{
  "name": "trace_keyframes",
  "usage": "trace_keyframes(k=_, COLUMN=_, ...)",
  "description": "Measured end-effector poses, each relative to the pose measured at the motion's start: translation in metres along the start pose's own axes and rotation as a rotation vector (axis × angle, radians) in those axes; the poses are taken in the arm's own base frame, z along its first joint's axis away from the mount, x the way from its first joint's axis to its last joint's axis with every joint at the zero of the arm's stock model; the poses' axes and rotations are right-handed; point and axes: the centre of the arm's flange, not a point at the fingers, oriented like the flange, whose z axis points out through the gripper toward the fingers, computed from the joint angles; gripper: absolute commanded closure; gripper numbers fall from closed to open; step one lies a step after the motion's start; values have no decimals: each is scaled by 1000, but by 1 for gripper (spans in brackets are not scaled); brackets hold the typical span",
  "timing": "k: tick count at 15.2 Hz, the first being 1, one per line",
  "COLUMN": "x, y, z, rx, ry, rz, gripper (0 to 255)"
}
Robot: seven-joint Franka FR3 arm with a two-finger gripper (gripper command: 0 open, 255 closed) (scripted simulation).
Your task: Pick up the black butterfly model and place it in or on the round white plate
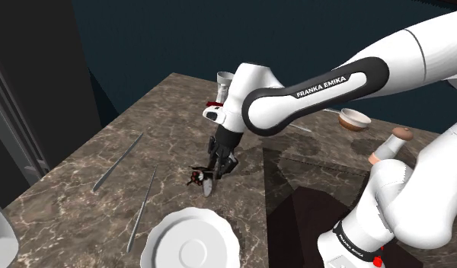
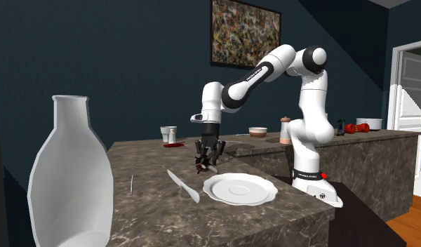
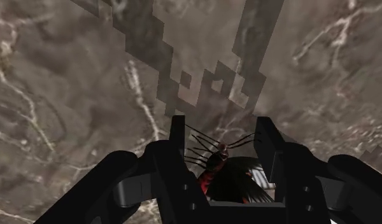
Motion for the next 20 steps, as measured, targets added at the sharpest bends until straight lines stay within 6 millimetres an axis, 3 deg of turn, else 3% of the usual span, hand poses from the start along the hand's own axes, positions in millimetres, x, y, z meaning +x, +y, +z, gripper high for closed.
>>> trace_keyframes(k=15, x=16, y=-7, z=-74, rx=2, ry=-1, rz=0, gripper=255)
trace_keyframes(k=20, x=41, y=-50, z=-70, rx=-8, ry=8, rz=0, gripper=255)
